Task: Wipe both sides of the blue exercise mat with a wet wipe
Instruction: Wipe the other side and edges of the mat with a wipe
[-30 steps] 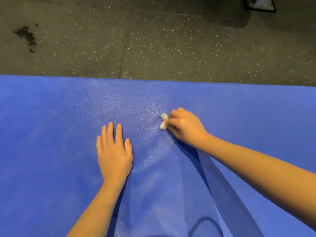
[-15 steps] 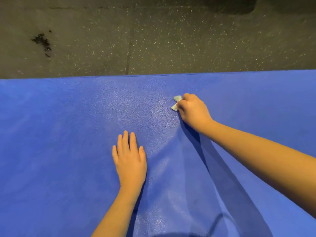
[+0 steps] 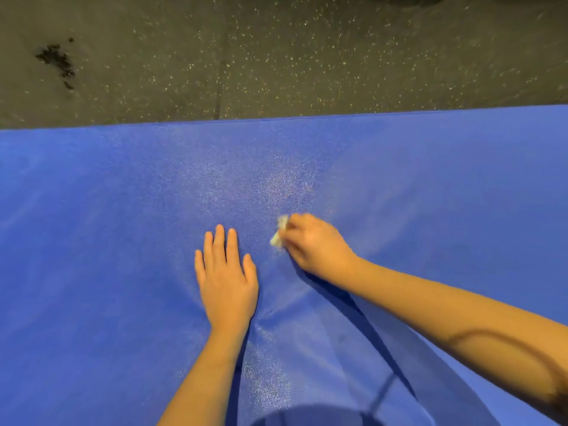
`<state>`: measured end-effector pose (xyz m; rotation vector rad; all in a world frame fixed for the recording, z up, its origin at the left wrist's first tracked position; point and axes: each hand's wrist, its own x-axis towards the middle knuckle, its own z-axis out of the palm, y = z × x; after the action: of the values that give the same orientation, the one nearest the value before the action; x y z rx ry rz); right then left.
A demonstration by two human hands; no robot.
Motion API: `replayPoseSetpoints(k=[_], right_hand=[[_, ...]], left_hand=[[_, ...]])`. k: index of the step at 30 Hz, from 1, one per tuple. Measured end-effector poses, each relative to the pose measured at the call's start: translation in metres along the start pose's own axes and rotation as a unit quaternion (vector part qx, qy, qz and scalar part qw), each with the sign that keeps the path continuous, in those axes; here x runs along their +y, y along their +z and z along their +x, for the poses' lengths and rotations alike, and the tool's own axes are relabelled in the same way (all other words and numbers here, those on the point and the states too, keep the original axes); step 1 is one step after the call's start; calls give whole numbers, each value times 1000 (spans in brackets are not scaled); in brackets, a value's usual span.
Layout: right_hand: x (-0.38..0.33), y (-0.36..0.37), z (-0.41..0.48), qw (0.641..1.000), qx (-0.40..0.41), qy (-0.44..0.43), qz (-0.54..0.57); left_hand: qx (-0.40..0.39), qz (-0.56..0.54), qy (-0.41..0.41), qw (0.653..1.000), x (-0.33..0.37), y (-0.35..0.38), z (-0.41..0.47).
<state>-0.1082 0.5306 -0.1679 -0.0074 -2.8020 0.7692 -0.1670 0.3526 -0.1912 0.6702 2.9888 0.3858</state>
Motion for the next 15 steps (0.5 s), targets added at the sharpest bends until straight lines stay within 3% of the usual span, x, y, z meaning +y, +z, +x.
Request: replayPoseSetpoints(k=[2, 3, 7, 9, 12, 15], right_hand=[[0, -3, -10, 993, -74, -86, -14], [6, -8, -8, 992, -80, -88, -32], [29, -16, 11, 994, 36, 79, -58], [18, -7, 7, 994, 51, 95, -35], [-8, 5, -15, 999, -15, -12, 37], [-10, -6, -20, 985, -118, -128, 4]], left_hand=[[-16, -2, 6, 1000, 1, -4, 2], [-25, -10, 7, 1000, 1, -6, 2], [-57, 4, 7, 998, -9, -17, -17], [-68, 25, 29, 997, -18, -19, -31], [-57, 39, 22, 997, -23, -16, -33], [-57, 37, 23, 997, -21, -13, -32]])
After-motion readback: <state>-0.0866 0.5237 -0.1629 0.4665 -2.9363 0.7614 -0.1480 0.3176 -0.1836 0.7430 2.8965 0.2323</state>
